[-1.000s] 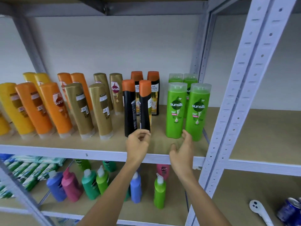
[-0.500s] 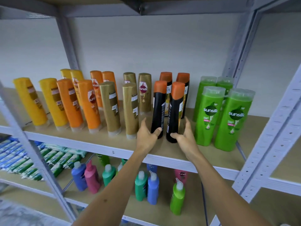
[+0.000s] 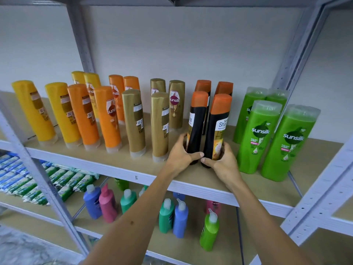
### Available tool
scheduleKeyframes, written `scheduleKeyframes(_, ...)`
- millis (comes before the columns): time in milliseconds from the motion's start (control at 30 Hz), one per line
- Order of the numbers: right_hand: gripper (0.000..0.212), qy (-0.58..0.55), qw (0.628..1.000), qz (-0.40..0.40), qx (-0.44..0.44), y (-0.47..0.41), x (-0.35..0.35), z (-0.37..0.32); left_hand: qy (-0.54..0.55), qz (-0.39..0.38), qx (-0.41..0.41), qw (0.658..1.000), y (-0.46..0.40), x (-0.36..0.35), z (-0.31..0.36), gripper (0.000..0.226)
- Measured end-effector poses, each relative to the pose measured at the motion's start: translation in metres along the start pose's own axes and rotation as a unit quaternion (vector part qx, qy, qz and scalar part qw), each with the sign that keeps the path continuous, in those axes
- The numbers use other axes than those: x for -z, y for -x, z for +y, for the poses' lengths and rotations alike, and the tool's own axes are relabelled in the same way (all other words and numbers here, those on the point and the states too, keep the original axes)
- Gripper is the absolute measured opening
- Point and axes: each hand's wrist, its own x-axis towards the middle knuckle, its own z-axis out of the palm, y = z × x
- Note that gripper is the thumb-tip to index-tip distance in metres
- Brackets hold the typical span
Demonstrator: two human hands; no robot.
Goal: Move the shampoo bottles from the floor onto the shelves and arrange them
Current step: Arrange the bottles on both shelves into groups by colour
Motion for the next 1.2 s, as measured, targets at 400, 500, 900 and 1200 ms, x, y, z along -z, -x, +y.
scheduleKeyframes(400, 0.065, 0.049, 0.998, 0.036, 0.007, -0.001, -0.0019, 0.0047, -0.011, 0.007, -0.007, 1.0, 0.0003, -0.0006, -0.0036, 0.078)
scheduleKeyframes(500, 0.055, 0.027, 0.999, 0.016, 0.006, 0.0001, 0.0007, 0.0023, 0.008, -0.008, -0.016, 1.0, 0.0001, 0.0002, -0.0046, 0.069)
scheduleKeyframes(900, 0.048, 0.049, 0.998, 0.031, 0.028, 0.0045, 0.0015, -0.002, -0.028, 0.039, -0.034, 0.998, 0.0013, 0.0009, -0.008, 0.051)
scheduleKeyframes(1200, 0.046, 0.055, 0.998, 0.036, 0.023, 0.0056, 0.003, -0.004, -0.05, 0.061, -0.024, 0.997, 0.0026, -0.0001, -0.0054, 0.05)
